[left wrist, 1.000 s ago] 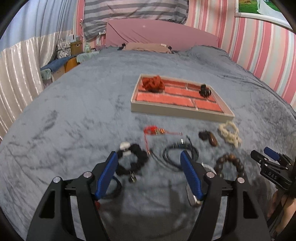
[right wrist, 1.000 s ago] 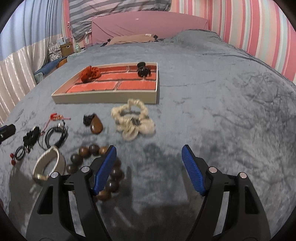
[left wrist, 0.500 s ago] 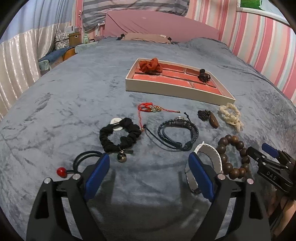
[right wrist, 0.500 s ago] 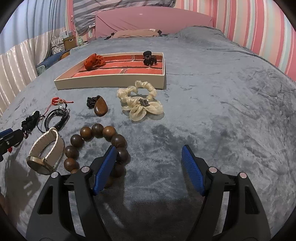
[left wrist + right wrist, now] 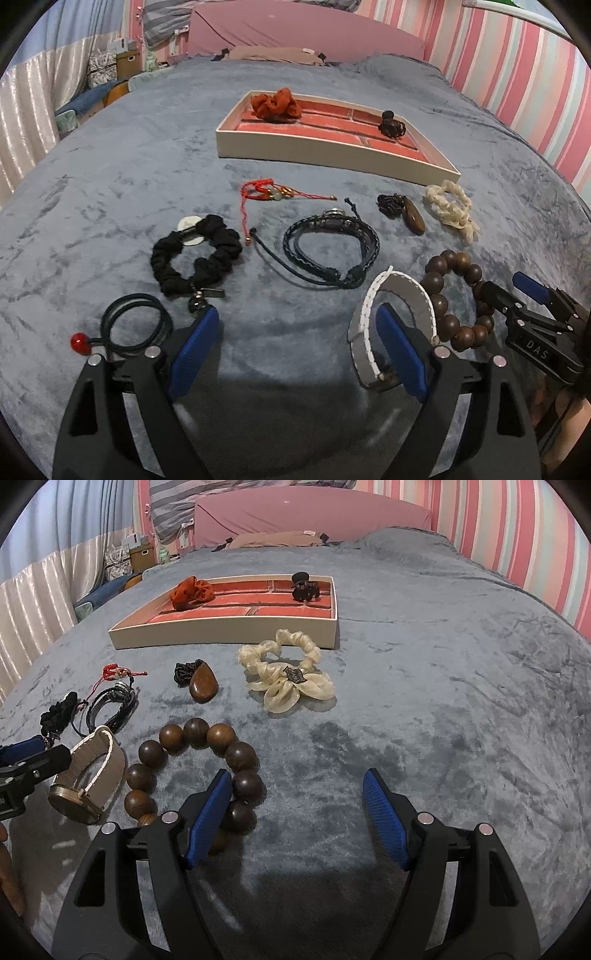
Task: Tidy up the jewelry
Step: 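Grasp the white-strap watch with the left tool while the right tool grasps the wooden bead bracelet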
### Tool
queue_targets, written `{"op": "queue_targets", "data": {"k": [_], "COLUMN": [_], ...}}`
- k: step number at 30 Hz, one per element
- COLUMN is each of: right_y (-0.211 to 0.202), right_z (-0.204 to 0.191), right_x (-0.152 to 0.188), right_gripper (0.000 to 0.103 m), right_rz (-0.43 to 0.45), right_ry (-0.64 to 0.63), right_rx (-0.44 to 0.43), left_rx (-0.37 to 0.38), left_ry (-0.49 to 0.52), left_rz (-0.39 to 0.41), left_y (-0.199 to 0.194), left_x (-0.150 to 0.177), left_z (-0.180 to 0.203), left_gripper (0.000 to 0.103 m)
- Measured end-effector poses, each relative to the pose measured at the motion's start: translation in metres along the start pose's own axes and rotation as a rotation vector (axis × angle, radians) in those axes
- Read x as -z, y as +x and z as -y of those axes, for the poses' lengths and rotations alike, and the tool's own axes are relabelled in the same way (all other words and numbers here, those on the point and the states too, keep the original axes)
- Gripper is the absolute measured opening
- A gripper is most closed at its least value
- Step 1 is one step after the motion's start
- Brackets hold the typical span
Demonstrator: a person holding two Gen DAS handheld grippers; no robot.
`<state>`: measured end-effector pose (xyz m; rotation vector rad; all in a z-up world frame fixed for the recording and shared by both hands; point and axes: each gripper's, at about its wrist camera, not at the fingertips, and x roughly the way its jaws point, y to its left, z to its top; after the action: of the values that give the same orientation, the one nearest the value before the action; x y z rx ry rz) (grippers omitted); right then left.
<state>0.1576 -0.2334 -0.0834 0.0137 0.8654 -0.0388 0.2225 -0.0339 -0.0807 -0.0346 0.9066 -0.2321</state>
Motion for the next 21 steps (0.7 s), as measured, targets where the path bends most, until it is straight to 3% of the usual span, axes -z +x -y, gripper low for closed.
{"op": "queue_targets", "data": {"k": [12,16,18,21], "right_y": [0.013,0.017,0.018,0.019], "right_z": [-0.003,-0.005,-0.006,-0.007], "right_x": [-0.002,-0.002,-0.002,-0.003], "right_gripper": [0.072,0.066,0.062,0.055], "right_rz": [-0.039,-0.051,-0.052,-0.053], "right_ry": [0.003,-0.004,-0.005,-0.012], "right_rx": [-0.017,-0.026,-0.03,-0.037], "left_rx": [0.033,0.045,0.051,0.057], "left_ry": [0.035,0.062,0.071,0.079], "left_rz": [-0.058,-0.073,-0.076,-0.074], "left_y": [0.024,0.029,0.029,0.029], "left_x": [-0.012,-0.014,-0.013,-0.012], "left_z": [0.008,0.013,0.015,0.016], "left_gripper": [0.085,0.083,0.072,0.066]}}
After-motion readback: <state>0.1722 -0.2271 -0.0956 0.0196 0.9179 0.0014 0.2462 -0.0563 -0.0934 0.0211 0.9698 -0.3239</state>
